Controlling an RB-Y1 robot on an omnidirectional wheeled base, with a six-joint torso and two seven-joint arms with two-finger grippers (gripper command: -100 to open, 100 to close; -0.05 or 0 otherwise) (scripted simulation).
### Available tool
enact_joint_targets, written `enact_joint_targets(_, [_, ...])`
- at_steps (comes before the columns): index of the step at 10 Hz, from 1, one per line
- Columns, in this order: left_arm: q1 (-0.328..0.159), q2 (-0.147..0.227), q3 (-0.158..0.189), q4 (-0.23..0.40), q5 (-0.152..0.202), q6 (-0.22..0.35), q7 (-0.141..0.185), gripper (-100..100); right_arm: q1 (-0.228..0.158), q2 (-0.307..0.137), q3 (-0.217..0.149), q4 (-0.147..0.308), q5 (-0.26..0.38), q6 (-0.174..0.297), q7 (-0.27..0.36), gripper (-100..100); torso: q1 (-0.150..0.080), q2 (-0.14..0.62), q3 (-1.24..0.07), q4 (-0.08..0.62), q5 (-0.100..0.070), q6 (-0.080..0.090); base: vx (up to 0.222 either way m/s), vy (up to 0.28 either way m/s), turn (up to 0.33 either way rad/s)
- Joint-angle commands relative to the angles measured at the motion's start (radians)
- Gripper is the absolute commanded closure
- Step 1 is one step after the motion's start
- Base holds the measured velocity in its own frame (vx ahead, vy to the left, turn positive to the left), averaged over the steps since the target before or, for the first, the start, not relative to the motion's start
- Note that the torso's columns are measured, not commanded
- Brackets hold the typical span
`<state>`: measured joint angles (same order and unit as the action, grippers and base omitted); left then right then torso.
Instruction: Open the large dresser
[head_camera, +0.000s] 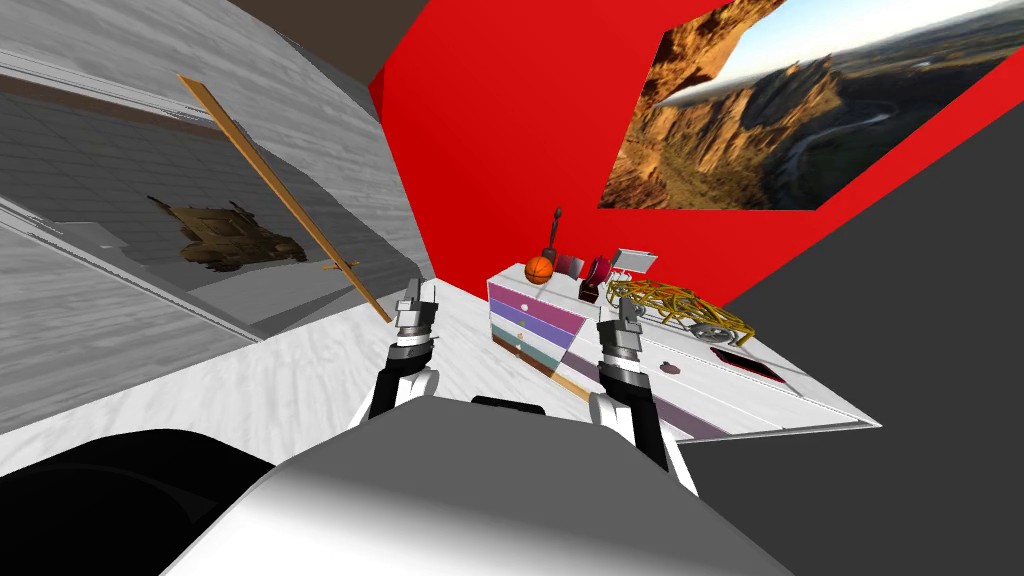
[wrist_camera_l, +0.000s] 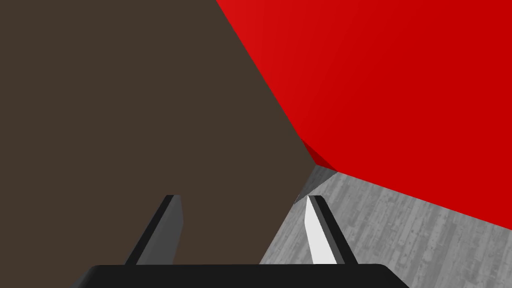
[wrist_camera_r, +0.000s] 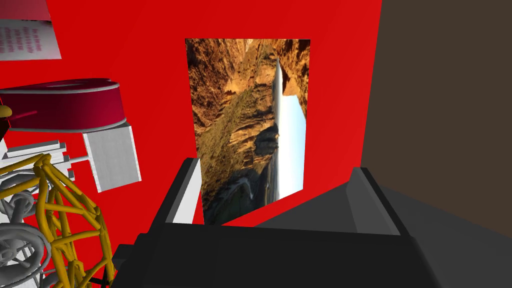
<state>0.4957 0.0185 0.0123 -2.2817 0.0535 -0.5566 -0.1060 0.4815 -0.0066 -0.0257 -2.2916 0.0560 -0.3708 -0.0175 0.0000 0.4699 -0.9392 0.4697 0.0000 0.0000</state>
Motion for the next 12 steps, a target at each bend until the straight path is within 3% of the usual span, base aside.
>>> enact_joint_targets(1, [0.000,0.000,0.000,0.000,0.000,0.000,0.000,0,0.000,0.000,0.000,0.000,0.000,0.000,0.000,0,0.000,0.074,-0.148,0.074,0.000,0.000,0.000,0.000,0.000])
enact_joint_targets(2, [0.000,0.000,0.000,0.000,0.000,0.000,0.000,0,0.000,0.000,0.000,0.000,0.000,0.000,0.000,0,0.000,0.148,-0.295,0.148,0.000,0.000,0.000,0.000,0.000])
enact_joint_targets(3, [0.000,0.000,0.000,0.000,0.000,0.000,0.000,0,-0.004,-0.029,-0.002,0.005,0.008,-0.005,0.016,-100,0.000,0.221,-0.443,0.221,0.000,0.000,0.018,0.010,-0.011])
enact_joint_targets(5, [0.000,0.000,0.000,0.000,0.000,0.000,0.000,0,-0.013,-0.070,-0.006,0.018,0.027,-0.015,0.054,-100,0.001,0.263,-0.532,0.264,0.000,0.000,0.045,0.038,-0.026])
enact_joint_targets(8, [0.000,0.000,0.000,0.000,0.000,0.000,0.000,0,-0.034,-0.124,-0.016,0.049,0.074,-0.040,0.140,-100,0.001,0.267,-0.537,0.268,0.000,0.000,0.071,0.077,-0.042])
enact_joint_targets(12, [0.000,0.000,0.000,0.000,0.000,0.000,0.000,0,-0.051,-0.154,-0.026,0.079,0.116,-0.063,0.231,-100,0.000,0.269,-0.536,0.269,0.000,0.000,0.056,0.067,-0.035])
